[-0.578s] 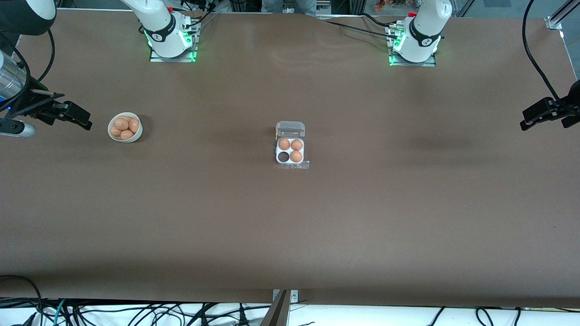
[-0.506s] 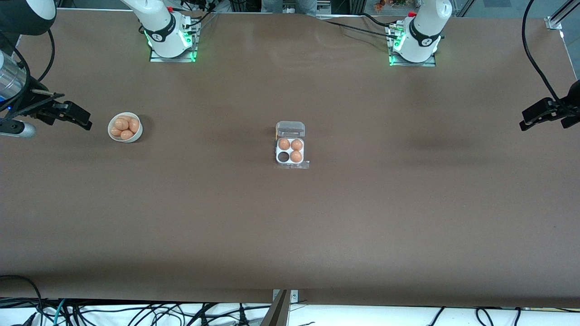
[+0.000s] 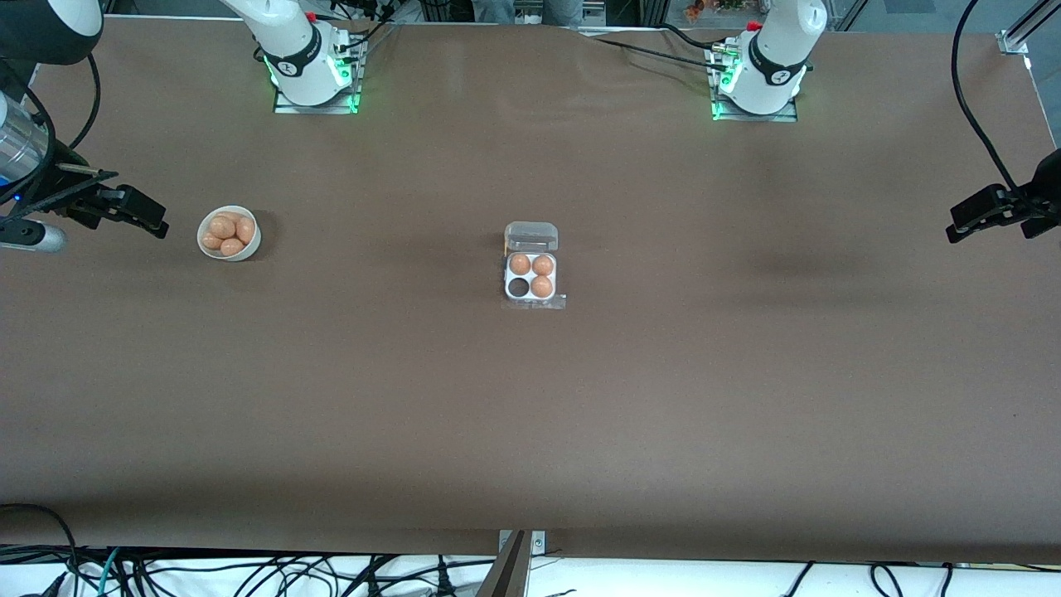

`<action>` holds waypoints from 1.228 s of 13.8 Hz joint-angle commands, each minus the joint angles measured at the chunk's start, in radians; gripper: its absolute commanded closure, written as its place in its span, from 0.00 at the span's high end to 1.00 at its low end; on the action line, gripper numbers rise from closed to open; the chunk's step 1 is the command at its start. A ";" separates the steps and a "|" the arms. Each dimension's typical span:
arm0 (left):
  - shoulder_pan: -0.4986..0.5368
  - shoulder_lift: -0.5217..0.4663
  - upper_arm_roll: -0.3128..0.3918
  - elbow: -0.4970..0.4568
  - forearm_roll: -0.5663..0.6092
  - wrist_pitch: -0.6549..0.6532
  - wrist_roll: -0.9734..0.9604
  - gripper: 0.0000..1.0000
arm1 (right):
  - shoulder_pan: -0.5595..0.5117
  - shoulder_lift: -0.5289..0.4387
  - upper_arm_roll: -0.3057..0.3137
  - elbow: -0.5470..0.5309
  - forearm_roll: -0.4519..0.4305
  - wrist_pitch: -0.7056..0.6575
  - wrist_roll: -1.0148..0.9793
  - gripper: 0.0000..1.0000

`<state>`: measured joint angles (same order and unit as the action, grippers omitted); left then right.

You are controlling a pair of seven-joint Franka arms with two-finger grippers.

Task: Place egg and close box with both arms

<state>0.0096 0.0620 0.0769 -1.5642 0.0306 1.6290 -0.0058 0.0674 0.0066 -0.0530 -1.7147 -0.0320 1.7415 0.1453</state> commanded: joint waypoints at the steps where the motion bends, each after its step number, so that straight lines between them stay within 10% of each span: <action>1: 0.007 0.016 -0.002 0.030 -0.006 -0.014 0.013 1.00 | -0.009 -0.010 0.012 -0.005 -0.006 -0.007 -0.004 1.00; 17: 0.026 0.021 -0.003 0.033 -0.004 -0.014 0.015 1.00 | -0.009 -0.010 0.012 -0.006 -0.006 -0.008 -0.006 1.00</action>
<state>0.0280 0.0700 0.0783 -1.5627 0.0306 1.6291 -0.0057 0.0674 0.0066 -0.0529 -1.7147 -0.0320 1.7408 0.1453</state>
